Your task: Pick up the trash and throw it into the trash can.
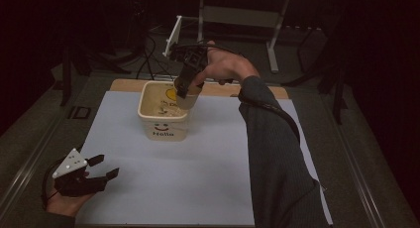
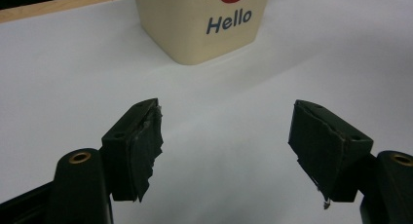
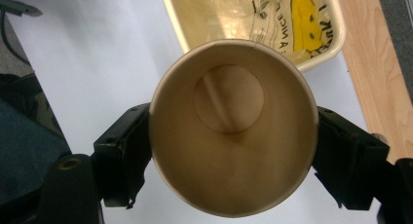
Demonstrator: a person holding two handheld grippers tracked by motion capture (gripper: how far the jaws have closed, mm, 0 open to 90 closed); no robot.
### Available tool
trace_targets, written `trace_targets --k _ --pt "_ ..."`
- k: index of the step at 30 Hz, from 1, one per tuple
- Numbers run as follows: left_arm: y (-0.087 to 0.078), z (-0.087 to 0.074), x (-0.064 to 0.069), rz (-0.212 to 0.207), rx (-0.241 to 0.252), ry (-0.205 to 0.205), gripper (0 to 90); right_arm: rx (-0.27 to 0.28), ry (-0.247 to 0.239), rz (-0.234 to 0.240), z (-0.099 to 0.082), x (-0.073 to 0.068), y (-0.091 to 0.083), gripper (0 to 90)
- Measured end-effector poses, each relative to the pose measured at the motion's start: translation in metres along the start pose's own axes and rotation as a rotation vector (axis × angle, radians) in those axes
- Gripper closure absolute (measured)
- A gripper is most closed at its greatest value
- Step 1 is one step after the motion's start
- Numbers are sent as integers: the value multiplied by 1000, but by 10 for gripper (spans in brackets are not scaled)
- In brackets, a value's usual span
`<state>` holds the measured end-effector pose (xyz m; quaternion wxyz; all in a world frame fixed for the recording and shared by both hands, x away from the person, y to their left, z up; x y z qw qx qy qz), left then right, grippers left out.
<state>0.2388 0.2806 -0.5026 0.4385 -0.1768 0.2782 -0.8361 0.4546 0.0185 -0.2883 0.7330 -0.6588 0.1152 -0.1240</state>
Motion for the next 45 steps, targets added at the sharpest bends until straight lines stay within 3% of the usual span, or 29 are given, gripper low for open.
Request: trace_targets --k 25,45 --pt "-1 0 0 -2 8 -2 279 50 2 -20 27 1 6 216" --pt "-2 0 -1 -2 11 -4 278 23 12 -11 36 1 43 210"
Point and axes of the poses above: each handheld gripper's, and its own axes: y roughly forward along the jaws, z roughly out of its top, x roughly to its right, the point moved 4 cm from there along y, roughly forward along the jaws, and after that the axes turned 6 degrees about -x, right-handed, at the moved point
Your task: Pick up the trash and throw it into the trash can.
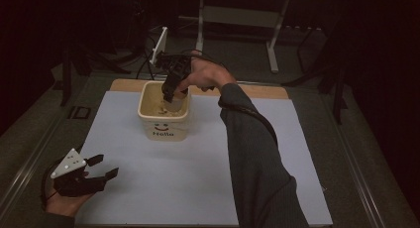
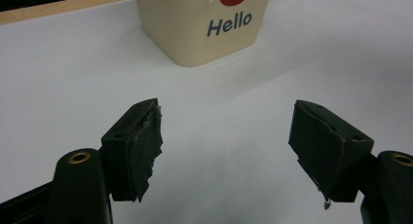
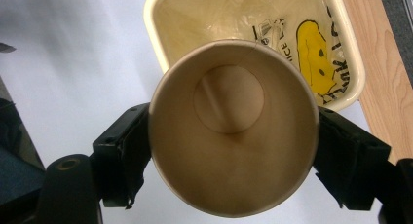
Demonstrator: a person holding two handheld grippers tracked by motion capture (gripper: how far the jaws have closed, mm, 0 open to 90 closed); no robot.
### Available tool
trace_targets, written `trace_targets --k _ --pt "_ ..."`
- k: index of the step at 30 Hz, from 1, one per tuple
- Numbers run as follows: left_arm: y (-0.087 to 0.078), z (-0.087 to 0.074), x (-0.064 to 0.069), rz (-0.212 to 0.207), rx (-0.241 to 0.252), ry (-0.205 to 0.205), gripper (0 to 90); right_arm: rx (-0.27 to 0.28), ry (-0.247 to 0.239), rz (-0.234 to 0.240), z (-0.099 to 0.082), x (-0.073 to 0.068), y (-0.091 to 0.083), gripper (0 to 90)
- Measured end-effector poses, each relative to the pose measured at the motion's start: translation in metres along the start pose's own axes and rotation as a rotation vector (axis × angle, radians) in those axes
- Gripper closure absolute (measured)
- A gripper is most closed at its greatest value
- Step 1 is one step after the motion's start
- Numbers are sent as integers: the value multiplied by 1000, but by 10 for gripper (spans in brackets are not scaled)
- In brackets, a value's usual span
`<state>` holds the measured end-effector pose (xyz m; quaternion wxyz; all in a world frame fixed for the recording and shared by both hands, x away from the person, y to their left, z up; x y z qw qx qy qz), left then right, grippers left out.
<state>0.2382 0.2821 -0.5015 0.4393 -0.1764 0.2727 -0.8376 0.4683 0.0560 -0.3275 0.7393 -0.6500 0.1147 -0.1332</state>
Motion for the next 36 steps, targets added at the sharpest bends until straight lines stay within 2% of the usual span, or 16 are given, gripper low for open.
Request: trace_targets --k 3,7,17,28,30,32,36 --pt "0 0 0 0 0 0 277 3 -2 -4 2 0 2 203" --pt "0 0 0 0 -2 1 278 28 6 -2 2 1 3 145" --pt "1 0 0 3 -2 1 277 57 22 -9 -8 5 -1 145" --pt "1 0 0 12 -2 2 276 128 70 -6 -38 11 -8 149" --pt "1 0 0 13 -3 0 276 164 84 -18 -52 15 -12 148" --pt "1 0 0 13 -6 0 276 184 97 -15 -58 16 -14 148" --pt "1 0 1 13 -6 3 276 204 115 -27 -75 18 -15 148"
Point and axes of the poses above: each handheld gripper's, and its own axes: y roughly forward along the jaws, z roughly out of its top, x roughly to its right, the point moved 4 cm from there along y, roughly forward along the jaws, and after that the axes turned 6 degrees about -x, right-handed, at the moved point
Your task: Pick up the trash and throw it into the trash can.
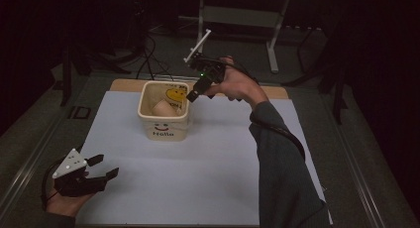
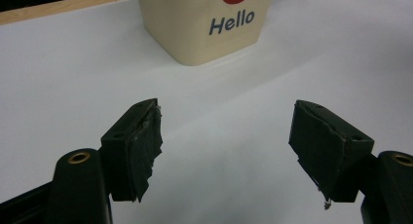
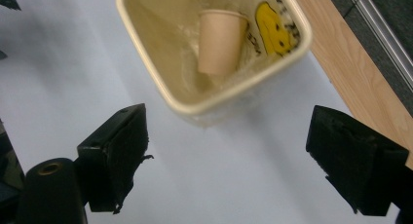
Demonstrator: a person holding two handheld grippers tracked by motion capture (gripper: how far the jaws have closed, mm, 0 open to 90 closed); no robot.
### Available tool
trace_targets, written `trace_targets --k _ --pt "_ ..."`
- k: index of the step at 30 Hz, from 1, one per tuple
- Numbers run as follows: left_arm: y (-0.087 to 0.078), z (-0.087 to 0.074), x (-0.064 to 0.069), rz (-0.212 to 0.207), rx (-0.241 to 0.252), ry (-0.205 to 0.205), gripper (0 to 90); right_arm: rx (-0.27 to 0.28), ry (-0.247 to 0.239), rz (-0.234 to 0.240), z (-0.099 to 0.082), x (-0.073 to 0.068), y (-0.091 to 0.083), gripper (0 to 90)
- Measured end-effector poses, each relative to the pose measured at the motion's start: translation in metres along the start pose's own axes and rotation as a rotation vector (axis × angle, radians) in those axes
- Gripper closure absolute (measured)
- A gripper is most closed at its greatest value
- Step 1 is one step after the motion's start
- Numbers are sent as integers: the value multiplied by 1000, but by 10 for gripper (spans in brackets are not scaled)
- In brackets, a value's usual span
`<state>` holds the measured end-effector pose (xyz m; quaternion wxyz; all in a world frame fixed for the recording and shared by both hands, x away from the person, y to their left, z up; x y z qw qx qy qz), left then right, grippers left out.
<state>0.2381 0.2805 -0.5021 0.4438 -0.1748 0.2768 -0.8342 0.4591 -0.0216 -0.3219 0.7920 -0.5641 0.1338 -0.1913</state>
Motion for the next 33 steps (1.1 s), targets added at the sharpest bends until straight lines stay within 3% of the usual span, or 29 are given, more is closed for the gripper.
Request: trace_targets --k 15,33 --pt "-1 -2 0 6 -7 4 276 69 102 -23 -51 15 -15 148" --pt "-1 -2 0 9 -7 2 276 81 116 -38 -61 17 -19 141"
Point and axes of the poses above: each handheld gripper's, and its own axes: y roughly forward along the jaws, z roughly out of its top, x roughly to its right, the point moved 4 cm from there along y, roughly forward along the jaws, and after that the axes turned 6 degrees about -x, right-handed, at the moved point
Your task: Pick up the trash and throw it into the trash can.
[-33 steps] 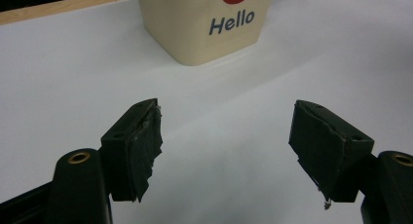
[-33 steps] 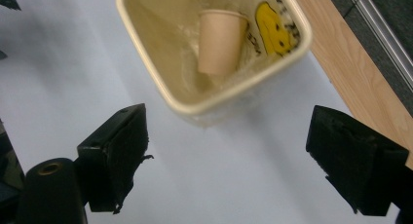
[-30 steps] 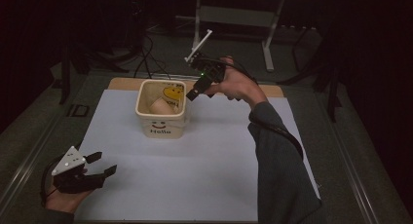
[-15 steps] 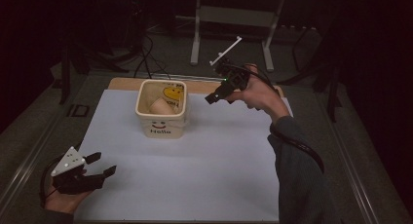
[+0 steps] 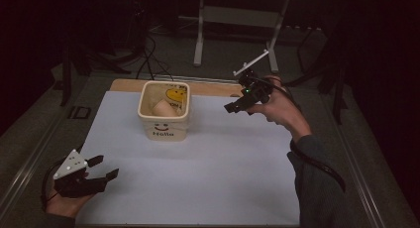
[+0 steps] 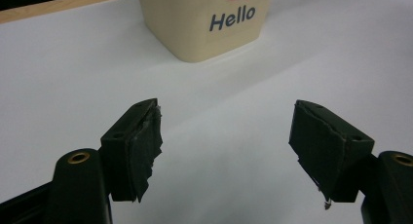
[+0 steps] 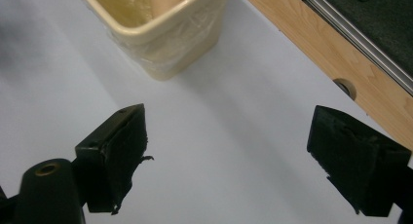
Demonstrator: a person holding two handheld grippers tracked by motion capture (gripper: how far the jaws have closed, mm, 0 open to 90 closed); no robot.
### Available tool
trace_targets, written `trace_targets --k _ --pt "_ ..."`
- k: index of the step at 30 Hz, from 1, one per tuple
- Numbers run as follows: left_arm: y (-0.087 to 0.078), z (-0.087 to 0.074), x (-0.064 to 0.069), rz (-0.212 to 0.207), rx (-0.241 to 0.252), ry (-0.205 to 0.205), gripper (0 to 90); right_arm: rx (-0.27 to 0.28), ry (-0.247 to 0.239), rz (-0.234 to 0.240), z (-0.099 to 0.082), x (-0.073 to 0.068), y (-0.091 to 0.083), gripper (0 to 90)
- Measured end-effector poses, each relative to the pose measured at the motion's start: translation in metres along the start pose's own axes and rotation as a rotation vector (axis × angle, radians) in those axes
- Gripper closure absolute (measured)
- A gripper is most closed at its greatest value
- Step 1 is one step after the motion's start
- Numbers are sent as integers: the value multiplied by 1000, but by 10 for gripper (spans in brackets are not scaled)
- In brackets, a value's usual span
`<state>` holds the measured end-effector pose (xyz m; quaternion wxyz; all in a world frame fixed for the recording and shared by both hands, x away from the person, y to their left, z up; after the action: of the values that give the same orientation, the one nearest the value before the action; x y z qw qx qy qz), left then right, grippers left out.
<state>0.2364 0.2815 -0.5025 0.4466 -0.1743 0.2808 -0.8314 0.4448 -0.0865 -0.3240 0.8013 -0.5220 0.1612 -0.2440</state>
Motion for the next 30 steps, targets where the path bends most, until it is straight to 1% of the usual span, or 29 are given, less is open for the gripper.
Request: trace_targets --k 1,2,3,9,11,16,21,22,23,25,26,30 --pt "1 0 0 0 0 0 276 0 0 0 0 0 0 141" --pt "1 0 1 0 -3 4 275 28 32 -24 -20 5 -6 140" --pt "1 0 1 0 -1 2 275 67 70 -59 -57 15 -10 140" --pt "2 0 1 -1 -5 7 274 90 101 -59 -77 19 -12 140" --pt "2 0 1 -1 -4 5 274 99 99 -67 -83 19 -11 140" --pt "2 -1 1 -1 -6 5 274 116 114 -78 -99 20 -7 140" --pt "2 -1 1 1 -5 5 273 137 151 -94 -118 22 2 139" --pt "2 -1 1 0 -4 3 274 138 171 -96 -127 24 7 138" --pt "2 -1 1 0 -4 3 274 138 171 -96 -127 24 7 138" --pt "2 -1 2 0 -5 4 274 142 188 -101 -134 24 11 138" --pt "2 -1 2 0 -5 5 274 148 199 -99 -141 25 15 138" --pt "2 -1 1 1 -6 4 274 167 230 -105 -157 25 19 139"
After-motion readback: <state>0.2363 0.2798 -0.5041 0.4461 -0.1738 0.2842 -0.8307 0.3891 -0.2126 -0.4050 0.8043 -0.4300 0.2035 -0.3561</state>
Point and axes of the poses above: each handheld gripper's, and its own axes: y roughly forward along the jaws, z roughly out of its top, x roughly to its right, the point moved 4 cm from there along y, roughly forward along the jaws, and after that the axes turned 6 degrees about -x, right-handed, at the moved point
